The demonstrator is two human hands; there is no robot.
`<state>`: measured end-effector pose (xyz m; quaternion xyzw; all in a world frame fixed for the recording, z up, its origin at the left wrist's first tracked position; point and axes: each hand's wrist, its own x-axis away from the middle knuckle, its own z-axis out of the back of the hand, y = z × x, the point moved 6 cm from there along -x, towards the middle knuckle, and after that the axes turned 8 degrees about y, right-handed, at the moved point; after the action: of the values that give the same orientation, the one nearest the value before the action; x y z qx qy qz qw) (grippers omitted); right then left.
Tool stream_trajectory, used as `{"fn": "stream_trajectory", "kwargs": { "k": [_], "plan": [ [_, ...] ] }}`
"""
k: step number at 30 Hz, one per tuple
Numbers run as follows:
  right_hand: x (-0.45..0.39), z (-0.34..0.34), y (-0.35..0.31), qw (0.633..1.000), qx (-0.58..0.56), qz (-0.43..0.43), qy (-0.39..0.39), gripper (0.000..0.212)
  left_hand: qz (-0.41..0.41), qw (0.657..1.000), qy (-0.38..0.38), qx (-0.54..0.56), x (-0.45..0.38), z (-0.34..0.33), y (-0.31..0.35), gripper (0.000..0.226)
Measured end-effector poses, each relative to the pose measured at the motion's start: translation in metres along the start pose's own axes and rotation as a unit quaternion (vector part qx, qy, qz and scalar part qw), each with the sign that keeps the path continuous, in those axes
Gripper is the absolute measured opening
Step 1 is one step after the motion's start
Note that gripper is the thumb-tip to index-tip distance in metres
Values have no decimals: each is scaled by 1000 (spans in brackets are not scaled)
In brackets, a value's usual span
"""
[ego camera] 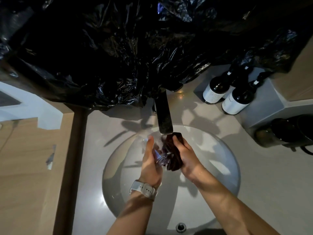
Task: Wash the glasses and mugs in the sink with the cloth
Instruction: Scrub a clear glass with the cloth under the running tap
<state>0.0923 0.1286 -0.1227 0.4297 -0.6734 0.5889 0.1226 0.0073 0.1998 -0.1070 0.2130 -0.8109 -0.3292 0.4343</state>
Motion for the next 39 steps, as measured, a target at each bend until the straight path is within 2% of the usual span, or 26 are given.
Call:
{"fn": "stream_trajectory", "kwargs": {
  "k": [2, 4, 6, 8, 10, 13, 14, 17, 19, 21, 23, 25, 27, 31, 32, 35, 37, 39],
  "plan": [
    [3, 7, 13, 997, -69, -44, -2, 43, -20, 999, -6, -31, -4, 3, 6, 51],
    [7, 18, 18, 992, -115, -56, -9, 39, -59, 992, 7, -107, -8, 5, 14, 44],
    [9, 31, 18, 990, -130, -49, -9, 39, -133, 955, 1, -265, -9, 1, 27, 49],
    [9, 42, 14, 993, -116, -28, -1, 53, -188, 901, -31, -389, -7, -6, 31, 66],
    [10, 52, 9, 995, -97, -8, 21, 64, -198, 893, -46, -401, -7, -7, 31, 73],
    [11, 63, 2, 995, -98, 19, 11, 46, -215, 886, -42, -409, -12, -6, 30, 77],
    [11, 65, 1, 995, -101, 25, 2, 46, -218, 883, -41, -414, -13, -6, 30, 77],
    [13, 70, 0, 994, -102, 24, 8, 67, -231, 875, -29, -423, -17, -6, 32, 79],
    [14, 72, 2, 994, -105, 20, 12, 61, -237, 873, -10, -425, -21, -4, 34, 85],
    [17, 73, 2, 995, -94, 29, 14, 51, -201, 898, 2, -390, -23, -2, 35, 84],
    [21, 70, -3, 995, -70, 63, 26, 38, -107, 951, -10, -288, -20, -2, 29, 64],
    [30, 60, -12, 992, -23, 120, 34, 31, 16, 983, -9, -181, -17, -1, 17, 42],
    [38, 50, -19, 984, 26, 171, 47, 28, 100, 984, 0, -144, -12, -3, 8, 38],
    [41, 36, -20, 967, 79, 232, 73, 34, 182, 981, 49, -48, -4, -1, -8, 42],
    [43, 33, -20, 958, 110, 253, 72, 37, 200, 977, 56, -41, -3, 2, -12, 46],
    [53, 23, -33, 917, 201, 338, 65, 27, 268, 960, 82, -4, 1, 4, -25, 51],
    [48, 16, -43, 908, 238, 342, 44, 24, 300, 948, 102, 36, 5, 4, -28, 41],
    [36, 16, -48, 916, 242, 317, 46, 22, 312, 941, 116, 65, 6, 2, -28, 37]
  ]
}}
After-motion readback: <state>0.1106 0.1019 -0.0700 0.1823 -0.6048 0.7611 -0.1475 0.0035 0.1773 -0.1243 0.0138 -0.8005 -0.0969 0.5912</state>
